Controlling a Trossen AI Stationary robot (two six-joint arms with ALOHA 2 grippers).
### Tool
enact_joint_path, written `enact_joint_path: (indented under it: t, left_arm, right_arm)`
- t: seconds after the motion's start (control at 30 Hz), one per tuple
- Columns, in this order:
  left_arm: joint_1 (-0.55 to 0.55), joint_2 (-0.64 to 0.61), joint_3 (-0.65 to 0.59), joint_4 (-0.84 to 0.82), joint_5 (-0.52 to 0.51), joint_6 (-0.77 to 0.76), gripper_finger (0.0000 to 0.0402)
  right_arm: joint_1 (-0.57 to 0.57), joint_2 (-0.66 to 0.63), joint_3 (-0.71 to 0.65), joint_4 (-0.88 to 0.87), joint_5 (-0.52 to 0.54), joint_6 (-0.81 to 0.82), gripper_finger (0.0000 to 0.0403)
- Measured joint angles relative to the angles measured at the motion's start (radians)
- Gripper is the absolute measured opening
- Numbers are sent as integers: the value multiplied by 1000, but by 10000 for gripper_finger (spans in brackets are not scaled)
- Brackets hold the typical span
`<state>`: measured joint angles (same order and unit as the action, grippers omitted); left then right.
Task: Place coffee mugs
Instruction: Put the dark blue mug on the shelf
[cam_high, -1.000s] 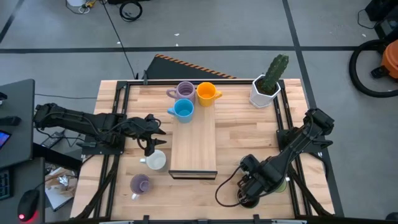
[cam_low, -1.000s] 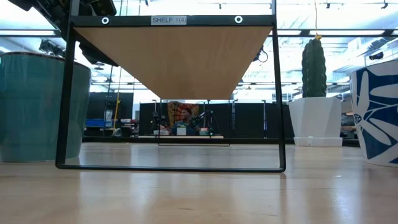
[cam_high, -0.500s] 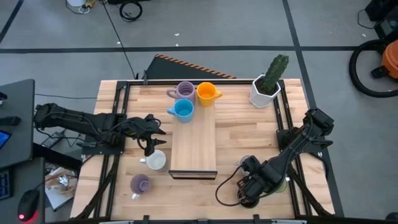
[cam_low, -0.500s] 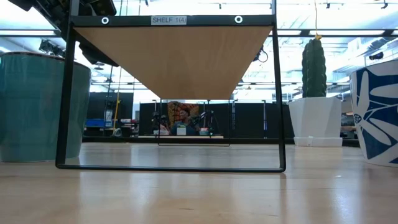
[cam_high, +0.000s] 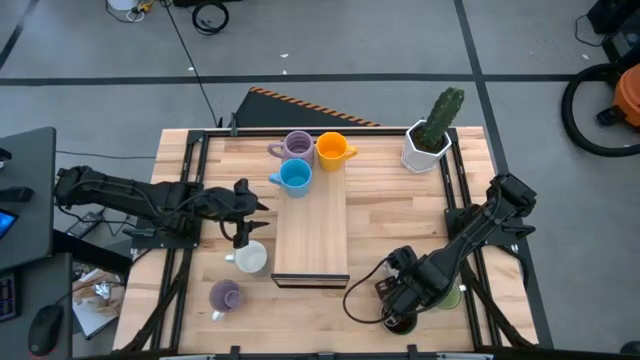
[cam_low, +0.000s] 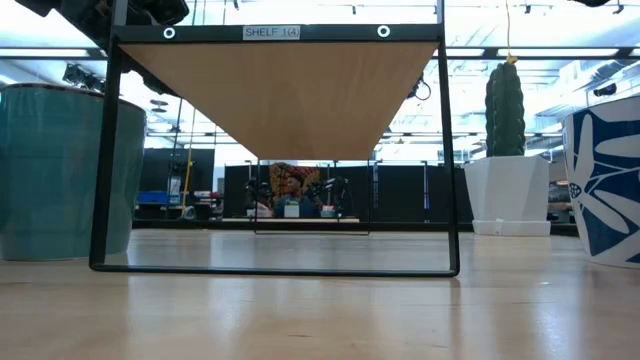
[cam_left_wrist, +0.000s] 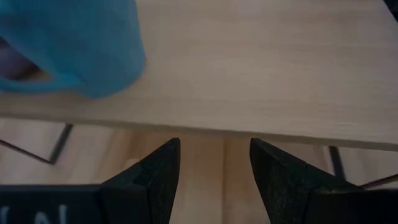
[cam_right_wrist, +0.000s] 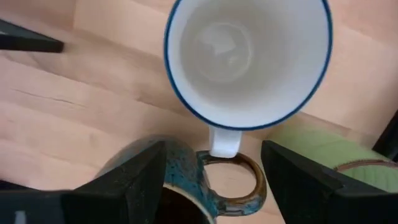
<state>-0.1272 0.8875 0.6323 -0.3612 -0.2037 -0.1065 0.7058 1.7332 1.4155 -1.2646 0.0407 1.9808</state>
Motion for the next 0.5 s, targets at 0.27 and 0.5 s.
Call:
enact_joint_path:
  t: [0.27, 0.5]
  left_arm:
    - [0, 0, 0, 75, -33, 113, 201]
    - [37, 0, 1, 121, -33, 185, 201]
  right_arm:
    - [8, -2, -45, 22, -3, 52, 268]
    - [-3, -1, -110, 99, -6, 43, 268]
